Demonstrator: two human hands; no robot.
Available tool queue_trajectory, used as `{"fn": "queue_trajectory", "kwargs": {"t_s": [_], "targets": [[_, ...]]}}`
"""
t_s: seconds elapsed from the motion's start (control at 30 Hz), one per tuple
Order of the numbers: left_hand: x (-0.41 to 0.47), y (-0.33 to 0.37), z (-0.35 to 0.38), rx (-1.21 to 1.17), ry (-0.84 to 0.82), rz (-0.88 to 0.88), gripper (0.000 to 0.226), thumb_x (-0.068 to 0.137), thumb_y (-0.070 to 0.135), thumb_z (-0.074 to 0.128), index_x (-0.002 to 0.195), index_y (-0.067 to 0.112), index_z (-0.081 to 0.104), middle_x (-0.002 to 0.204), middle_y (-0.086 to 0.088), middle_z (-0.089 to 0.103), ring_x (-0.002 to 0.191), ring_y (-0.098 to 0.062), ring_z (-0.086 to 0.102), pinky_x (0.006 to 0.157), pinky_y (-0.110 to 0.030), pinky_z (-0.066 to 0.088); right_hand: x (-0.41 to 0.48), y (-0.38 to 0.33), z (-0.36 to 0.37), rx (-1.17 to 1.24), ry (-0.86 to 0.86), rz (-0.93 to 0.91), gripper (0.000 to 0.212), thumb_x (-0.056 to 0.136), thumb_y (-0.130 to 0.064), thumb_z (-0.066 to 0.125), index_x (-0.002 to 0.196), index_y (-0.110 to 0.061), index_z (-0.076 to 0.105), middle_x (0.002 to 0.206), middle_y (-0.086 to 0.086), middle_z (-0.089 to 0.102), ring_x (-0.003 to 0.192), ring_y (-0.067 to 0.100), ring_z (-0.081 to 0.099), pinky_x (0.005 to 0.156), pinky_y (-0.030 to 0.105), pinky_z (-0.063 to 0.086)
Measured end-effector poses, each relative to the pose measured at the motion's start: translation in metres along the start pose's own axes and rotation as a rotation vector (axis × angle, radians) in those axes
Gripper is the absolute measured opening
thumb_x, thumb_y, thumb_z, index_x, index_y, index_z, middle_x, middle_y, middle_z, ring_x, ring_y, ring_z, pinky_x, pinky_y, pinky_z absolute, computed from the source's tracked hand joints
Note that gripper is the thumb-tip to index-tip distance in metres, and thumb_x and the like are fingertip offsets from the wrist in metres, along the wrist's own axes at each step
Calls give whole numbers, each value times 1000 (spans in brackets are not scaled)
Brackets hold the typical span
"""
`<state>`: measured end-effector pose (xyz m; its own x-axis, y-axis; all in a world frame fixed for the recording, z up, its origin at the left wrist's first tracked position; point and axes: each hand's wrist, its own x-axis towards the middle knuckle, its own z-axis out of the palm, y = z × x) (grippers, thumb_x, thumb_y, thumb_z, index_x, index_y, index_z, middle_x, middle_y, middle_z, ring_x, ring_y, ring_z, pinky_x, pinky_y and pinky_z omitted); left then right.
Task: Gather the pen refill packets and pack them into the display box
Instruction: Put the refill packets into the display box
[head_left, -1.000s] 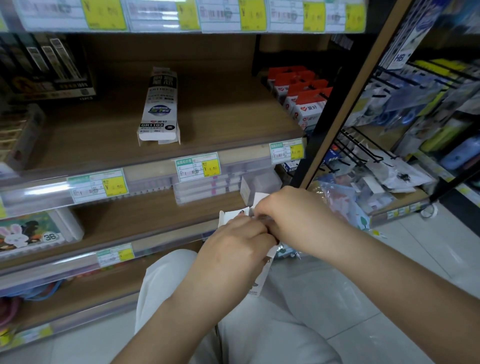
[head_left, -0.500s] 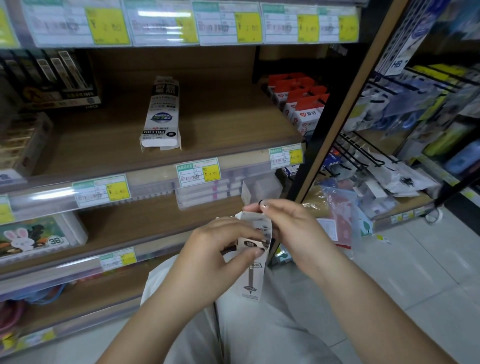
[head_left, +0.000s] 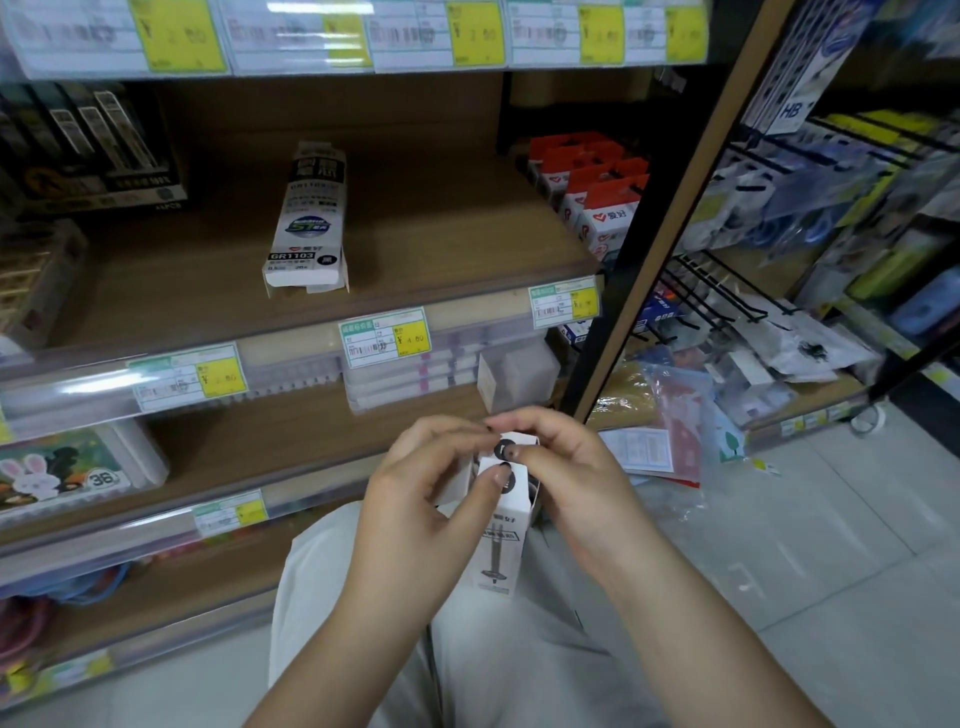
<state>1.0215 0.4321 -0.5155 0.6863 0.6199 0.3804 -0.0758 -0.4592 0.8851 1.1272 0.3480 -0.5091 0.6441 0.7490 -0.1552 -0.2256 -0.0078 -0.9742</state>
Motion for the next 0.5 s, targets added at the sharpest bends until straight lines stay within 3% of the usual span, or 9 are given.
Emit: {"fn": "queue_trajectory", "kwargs": {"t_s": [0.17,0.33,0.5], "targets": [[-4,2,8,22,59,-58,15,77,36,57,88,32,67,100,18,62,106,-15,58,90,-41,49,-10,10,7,25,105,-93,24,78,-20,52,91,-22,72,101,2,71,99,24,65,88,39,47],[-7,-1,13,40,50,-44,14,81,37,56,90,32,66,104,16,63,109,-14,57,98,-61,37,-17,18,14,132,194,-133,35,86,-27,39,96,-20,71,100,7,71,97,23,65,86,36,48],[1,-9,11,-25,23,-14,12,80,33,57,88,30,66,103,17,64,105,-8,59,97,-64,36,-22,18,17,137,258,-156,34,86,-17,40,95,-26,72,100,0,72,95,16,66,80,29,47]]}}
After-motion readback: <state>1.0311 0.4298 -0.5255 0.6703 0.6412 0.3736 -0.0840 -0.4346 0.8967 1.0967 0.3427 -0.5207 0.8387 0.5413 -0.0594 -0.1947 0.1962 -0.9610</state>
